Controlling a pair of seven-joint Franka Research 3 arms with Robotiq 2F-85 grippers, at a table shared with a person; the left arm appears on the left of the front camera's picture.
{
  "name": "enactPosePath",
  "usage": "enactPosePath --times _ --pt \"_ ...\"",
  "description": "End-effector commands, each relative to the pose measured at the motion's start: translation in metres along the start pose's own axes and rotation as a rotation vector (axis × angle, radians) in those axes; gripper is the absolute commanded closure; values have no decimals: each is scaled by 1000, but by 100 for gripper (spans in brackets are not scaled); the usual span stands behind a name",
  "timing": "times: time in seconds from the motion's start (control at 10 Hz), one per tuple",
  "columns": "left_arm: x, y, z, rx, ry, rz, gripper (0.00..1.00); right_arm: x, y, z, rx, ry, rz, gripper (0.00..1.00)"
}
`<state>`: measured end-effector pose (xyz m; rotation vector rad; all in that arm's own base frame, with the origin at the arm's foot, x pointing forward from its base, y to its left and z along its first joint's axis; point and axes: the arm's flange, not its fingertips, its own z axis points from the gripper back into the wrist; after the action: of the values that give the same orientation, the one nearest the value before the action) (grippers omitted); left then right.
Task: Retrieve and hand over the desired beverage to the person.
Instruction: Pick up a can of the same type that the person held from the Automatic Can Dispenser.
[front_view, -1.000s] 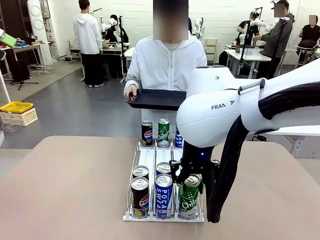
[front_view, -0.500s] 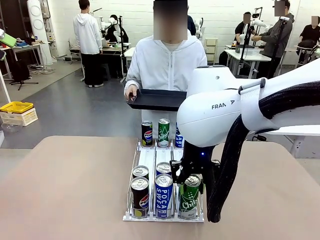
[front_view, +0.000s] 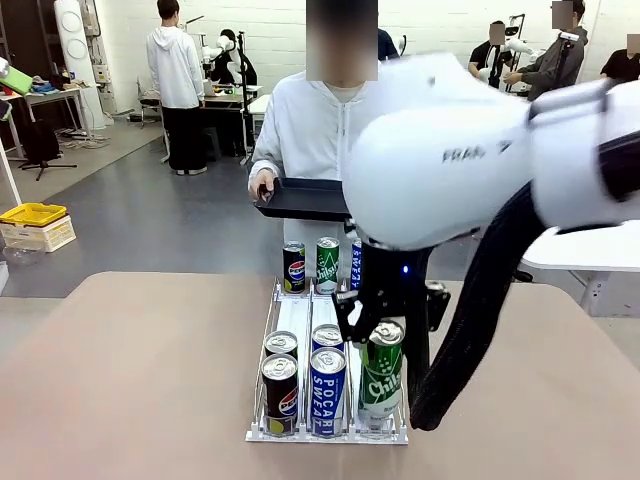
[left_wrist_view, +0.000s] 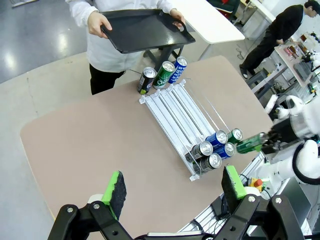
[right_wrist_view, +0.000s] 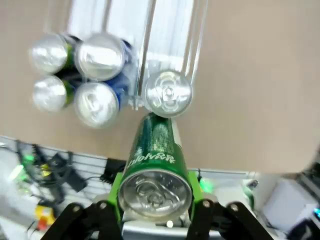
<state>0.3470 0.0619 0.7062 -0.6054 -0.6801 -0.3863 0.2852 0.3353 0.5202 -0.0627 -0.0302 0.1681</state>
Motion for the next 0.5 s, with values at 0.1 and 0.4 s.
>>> enactPosePath --times 0.1,0.4 --pt "-1 1 1 -8 1 -12 0 -7 14 107 -60 -189 -98 45" --pt "-1 1 1 -8 1 -12 0 3 18 200 -9 -321 -169 45"
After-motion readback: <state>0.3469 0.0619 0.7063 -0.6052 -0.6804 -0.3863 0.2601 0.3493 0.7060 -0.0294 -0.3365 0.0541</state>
